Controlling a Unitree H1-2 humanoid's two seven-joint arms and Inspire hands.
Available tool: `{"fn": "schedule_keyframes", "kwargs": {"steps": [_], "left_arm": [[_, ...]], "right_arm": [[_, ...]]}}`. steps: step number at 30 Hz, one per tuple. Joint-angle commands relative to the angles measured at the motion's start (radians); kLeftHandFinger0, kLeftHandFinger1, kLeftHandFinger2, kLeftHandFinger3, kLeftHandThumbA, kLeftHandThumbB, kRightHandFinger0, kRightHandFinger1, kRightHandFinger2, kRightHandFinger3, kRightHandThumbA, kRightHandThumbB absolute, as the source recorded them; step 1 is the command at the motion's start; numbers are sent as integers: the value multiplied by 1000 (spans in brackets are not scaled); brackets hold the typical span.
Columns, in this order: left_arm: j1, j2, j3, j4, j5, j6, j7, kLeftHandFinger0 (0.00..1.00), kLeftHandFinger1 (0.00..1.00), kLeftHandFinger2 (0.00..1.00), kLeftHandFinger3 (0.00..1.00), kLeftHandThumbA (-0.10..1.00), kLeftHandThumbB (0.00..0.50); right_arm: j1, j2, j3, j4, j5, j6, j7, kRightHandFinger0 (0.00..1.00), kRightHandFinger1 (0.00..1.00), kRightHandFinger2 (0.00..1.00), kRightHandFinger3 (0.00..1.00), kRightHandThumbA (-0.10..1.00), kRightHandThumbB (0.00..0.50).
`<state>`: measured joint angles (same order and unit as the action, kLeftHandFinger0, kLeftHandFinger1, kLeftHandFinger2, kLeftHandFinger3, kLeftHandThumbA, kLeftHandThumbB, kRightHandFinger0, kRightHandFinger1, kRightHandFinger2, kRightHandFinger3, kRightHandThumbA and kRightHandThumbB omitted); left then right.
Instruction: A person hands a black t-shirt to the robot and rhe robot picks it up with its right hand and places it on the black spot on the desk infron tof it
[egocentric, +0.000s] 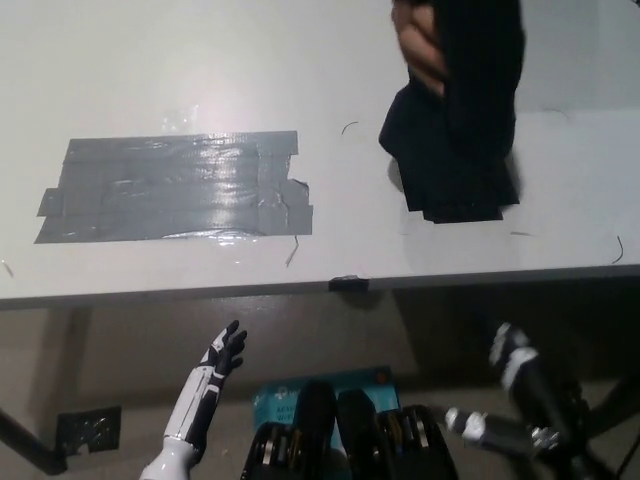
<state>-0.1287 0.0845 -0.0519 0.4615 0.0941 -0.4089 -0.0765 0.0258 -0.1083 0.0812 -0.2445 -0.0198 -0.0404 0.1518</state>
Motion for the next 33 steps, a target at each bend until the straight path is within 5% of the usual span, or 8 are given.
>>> {"fn": "schedule_keyframes", "kwargs": {"steps": [1, 10, 15, 22, 26, 30, 31, 33], "left_arm": [[8, -1, -19, -5, 14, -52, 1, 1000, 1000, 1000, 1000, 1000, 500], [13, 3, -29, -19, 23, -42, -2, 1000, 1000, 1000, 1000, 1000, 500], [2, 6, -33, -14, 21, -46, -4, 1000, 1000, 1000, 1000, 1000, 500], [-4, 8, -38, -23, 6, -30, -12, 1000, 1000, 1000, 1000, 1000, 500], [-12, 5, -38, -22, 14, -34, -2, 1000, 1000, 1000, 1000, 1000, 500], [-18, 5, -40, -29, 10, -23, -5, 1000, 1000, 1000, 1000, 1000, 500], [-23, 6, -40, -28, 9, -28, -5, 1000, 1000, 1000, 1000, 1000, 500], [-31, 9, -40, -28, 4, -28, -10, 1000, 1000, 1000, 1000, 1000, 500]], "right_arm": [[-172, -12, -101, -282, -326, 116, -126, 1000, 1000, 1000, 1000, 1000, 337], [-451, 4, -147, -176, -430, 248, -198, 1000, 1000, 1000, 1000, 1000, 346], [-574, 10, -147, 45, -432, 234, -255, 1000, 1000, 1000, 1000, 1000, 381], [-736, -20, -134, 339, -435, 176, -318, 1000, 1000, 1000, 1000, 1000, 346], [-853, -53, -100, 533, -468, 165, -341, 1000, 1000, 1000, 1000, 996, 401], [-915, -84, -59, 660, -466, 145, -321, 1000, 1000, 1000, 1000, 934, 391], [-921, -95, -38, 673, -473, 151, -296, 1000, 1000, 1000, 1000, 973, 449], [-926, -109, -13, 683, -482, 150, -280, 1000, 1000, 1000, 1000, 995, 469]]}}
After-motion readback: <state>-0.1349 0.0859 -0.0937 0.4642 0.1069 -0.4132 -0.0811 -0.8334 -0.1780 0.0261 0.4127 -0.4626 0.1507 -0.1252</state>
